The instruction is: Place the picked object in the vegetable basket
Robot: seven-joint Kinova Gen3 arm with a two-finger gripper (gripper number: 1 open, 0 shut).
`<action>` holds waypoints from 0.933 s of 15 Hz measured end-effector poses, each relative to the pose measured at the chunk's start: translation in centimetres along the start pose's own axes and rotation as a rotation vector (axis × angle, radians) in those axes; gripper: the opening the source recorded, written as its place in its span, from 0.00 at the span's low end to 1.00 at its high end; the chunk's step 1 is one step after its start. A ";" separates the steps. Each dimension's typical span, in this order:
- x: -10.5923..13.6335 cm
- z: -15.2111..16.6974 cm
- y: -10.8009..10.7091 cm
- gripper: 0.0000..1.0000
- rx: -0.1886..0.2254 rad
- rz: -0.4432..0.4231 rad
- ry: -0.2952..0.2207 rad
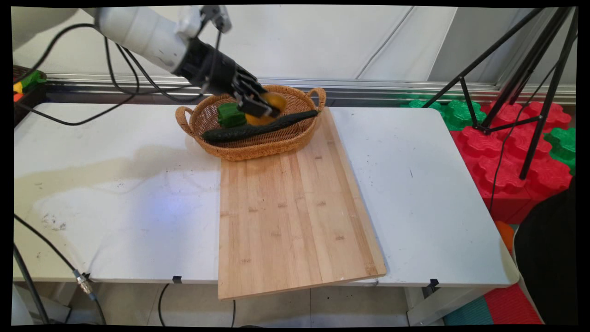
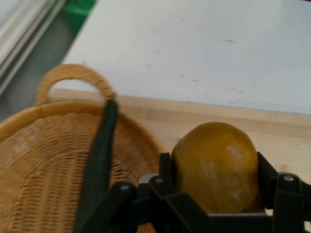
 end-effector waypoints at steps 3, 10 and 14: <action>-0.5 -1.2 -1.8 0.00 0.040 -0.025 0.011; -1.8 -1.4 -6.5 0.00 0.132 -0.073 0.007; -2.4 0.9 -9.3 0.00 0.175 -0.087 -0.021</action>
